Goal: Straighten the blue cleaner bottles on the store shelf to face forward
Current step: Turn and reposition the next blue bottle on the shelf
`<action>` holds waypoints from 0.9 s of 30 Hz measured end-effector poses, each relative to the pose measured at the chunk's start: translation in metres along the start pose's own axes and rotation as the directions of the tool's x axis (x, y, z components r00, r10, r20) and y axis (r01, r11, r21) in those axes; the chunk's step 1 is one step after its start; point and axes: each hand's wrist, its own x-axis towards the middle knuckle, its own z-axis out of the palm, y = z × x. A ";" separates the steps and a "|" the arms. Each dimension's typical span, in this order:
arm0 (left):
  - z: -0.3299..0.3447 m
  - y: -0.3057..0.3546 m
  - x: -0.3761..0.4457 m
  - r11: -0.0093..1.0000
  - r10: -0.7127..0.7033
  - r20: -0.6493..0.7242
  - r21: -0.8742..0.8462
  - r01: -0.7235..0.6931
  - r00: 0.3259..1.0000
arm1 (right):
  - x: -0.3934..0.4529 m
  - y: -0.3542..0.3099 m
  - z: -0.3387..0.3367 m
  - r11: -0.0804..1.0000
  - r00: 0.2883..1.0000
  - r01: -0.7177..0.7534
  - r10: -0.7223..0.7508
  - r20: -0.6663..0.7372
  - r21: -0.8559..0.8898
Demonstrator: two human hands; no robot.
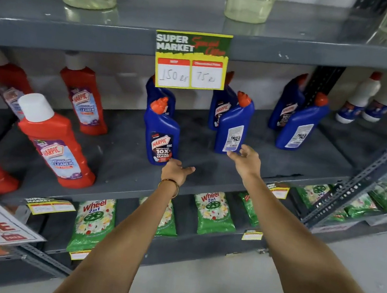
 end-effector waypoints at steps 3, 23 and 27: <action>0.026 0.018 0.008 0.999 0.018 0.029 0.036 -0.019 0.999 | 0.022 0.004 -0.023 1.000 0.999 -0.031 0.031 0.023 0.004; 0.101 0.092 0.068 0.988 0.134 -0.087 0.087 -0.126 0.987 | 0.137 -0.002 -0.040 0.990 0.802 0.119 -0.138 0.582 0.071; 0.104 0.094 0.067 0.992 0.127 -0.106 0.007 -0.127 0.986 | 0.138 0.001 -0.037 0.986 0.818 0.151 -0.164 0.551 0.069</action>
